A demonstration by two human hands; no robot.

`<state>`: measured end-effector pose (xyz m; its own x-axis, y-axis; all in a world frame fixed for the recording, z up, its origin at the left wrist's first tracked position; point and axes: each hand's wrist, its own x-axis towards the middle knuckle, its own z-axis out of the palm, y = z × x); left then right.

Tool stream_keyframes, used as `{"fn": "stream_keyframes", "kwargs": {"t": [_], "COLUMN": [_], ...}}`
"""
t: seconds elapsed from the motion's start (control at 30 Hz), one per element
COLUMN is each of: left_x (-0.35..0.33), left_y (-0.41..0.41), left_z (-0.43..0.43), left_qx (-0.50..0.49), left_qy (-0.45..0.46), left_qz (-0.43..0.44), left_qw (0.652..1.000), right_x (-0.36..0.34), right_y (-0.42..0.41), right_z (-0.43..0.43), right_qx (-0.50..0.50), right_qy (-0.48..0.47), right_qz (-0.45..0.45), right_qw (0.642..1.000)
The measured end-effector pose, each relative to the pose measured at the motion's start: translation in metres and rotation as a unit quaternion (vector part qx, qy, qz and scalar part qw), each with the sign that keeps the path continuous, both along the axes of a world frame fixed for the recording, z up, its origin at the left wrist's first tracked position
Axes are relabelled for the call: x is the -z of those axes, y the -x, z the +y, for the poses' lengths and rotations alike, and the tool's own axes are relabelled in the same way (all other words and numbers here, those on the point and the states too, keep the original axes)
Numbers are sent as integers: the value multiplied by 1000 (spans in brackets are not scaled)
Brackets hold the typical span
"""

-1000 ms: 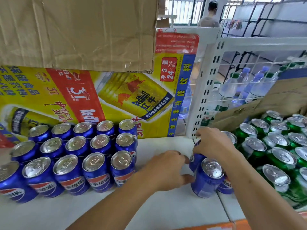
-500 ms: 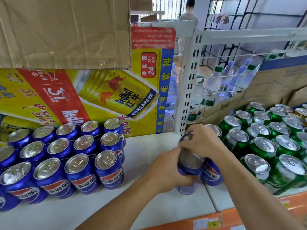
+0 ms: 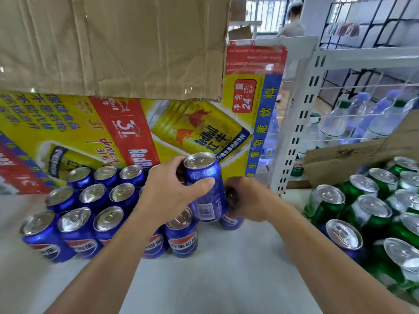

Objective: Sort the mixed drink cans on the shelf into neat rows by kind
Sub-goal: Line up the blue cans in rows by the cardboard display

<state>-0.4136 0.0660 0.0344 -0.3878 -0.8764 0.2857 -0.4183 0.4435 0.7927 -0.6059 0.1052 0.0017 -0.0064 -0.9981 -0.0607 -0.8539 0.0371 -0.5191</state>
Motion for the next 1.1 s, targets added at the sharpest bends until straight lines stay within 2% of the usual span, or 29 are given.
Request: {"fn": "stream_keyframes", "kwargs": {"t": [0.23, 0.37, 0.47, 0.53, 0.63, 0.7, 0.8, 0.97, 1.1], "left_x": [1, -3, -11, -14, -15, -14, -13, -12, -12], "left_y": [-20, -24, -27, -30, -35, -36, -36, -36, -40], "left_z": [-11, -17, -20, -21, -24, -25, -26, -26, -29], "left_qx": [-81, -91, -100, -107, -113, -113, -107, -88, -85], "left_qy": [-20, -45, -23, -20, -25, -25, -24, -29, -31], "left_qz": [65, 112, 118, 133, 145, 145, 147, 153, 171], "left_qw": [994, 989, 988, 985, 983, 983, 983, 984, 981], "right_x": [-3, -1, -5, -7, -9, -10, -9, -6, -5], "right_y": [-11, -12, -10, -8, -5, -4, -5, -6, -10], "right_z": [-12, -14, -16, -21, -26, -28, -31, -42, -54], "right_qx": [4, 105, 132, 99, 69, 63, 102, 125, 136], "right_qy": [-40, -33, -36, -33, -41, -49, -27, 10, 33], "right_qz": [-23, 101, 132, 108, 24, 28, 68, -34, -40], "right_qw": [999, 989, 982, 989, 996, 996, 992, 992, 989]}}
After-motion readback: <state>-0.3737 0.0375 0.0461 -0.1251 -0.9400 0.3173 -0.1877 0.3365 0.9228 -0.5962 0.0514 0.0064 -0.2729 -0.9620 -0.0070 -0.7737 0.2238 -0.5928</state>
